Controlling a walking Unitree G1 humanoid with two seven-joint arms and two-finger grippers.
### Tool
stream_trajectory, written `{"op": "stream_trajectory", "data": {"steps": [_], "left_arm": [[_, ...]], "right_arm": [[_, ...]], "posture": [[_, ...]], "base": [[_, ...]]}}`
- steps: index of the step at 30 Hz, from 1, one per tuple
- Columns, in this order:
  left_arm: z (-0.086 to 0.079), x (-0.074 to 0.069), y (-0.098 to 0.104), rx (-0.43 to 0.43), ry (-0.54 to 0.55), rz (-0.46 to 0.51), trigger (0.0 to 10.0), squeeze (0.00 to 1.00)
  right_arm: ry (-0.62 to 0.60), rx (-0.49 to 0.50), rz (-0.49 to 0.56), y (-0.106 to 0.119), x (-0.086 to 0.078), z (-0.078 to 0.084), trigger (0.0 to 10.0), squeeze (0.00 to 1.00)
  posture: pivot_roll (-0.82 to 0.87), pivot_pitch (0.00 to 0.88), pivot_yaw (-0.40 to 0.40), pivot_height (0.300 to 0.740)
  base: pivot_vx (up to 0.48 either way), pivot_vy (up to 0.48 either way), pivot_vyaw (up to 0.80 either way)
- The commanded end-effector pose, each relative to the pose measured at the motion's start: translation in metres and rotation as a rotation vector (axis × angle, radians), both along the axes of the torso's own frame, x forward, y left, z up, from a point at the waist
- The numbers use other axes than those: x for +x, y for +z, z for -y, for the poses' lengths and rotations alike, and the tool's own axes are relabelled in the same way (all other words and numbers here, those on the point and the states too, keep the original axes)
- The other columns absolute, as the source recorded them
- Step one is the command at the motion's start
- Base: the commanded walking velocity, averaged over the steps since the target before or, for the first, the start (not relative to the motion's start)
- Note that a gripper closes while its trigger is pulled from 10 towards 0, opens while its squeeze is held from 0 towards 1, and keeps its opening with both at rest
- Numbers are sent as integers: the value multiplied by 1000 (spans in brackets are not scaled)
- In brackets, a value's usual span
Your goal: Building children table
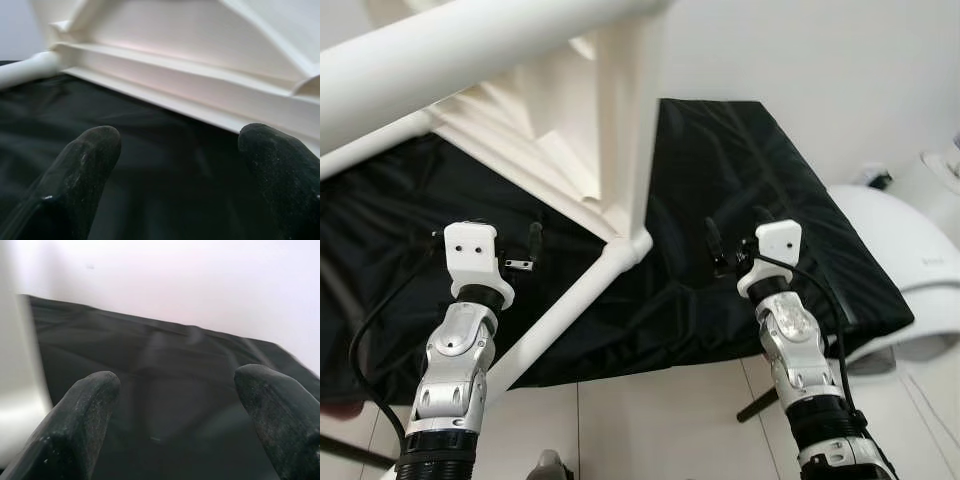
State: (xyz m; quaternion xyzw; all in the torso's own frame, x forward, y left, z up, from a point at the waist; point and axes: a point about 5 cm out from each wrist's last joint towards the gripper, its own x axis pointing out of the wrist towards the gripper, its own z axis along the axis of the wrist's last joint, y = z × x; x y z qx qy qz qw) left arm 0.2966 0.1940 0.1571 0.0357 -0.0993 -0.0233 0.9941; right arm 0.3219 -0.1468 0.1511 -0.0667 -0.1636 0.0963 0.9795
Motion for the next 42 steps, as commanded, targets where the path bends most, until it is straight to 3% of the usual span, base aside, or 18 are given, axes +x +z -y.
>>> {"op": "stream_trajectory", "data": {"steps": [1, 21, 24, 32, 39, 42], "left_arm": [[2, -2, -2, 2, -10, -3, 10000, 0], [-1, -3, -1, 12, -15, -6, 10000, 0], [-2, -4, -1, 16, -18, -7, 10000, 0], [-1, -4, 0, 22, -24, -10, 10000, 0], [6, -8, 0, 47, -97, -6, 10000, 0], [12, -12, 2, 47, -157, 4, 10000, 0]], "right_arm": [[-3, -19, 0, 1, 0, 2, 10000, 0], [-9, -21, 4, 1, -2, 4, 10000, 0], [-1, 22, 4, 1, -3, 5, 10000, 0], [-6, 25, 0, 0, -4, 8, 10000, 0], [-15, 21, -9, -4, -12, 16, 10000, 0], [65, 19, -13, -3, -20, 15, 10000, 0]], "posture": [[34, 45, -58, 740], [35, 37, -53, 740], [35, 38, -50, 740], [33, 47, -45, 740], [30, 63, -40, 740], [27, 74, -37, 740]], "base": [[0, 0, 800], [0, 0, 800], [0, 0, 0], [0, 0, 0], [0, 0, 0], [0, 0, 0]]}}
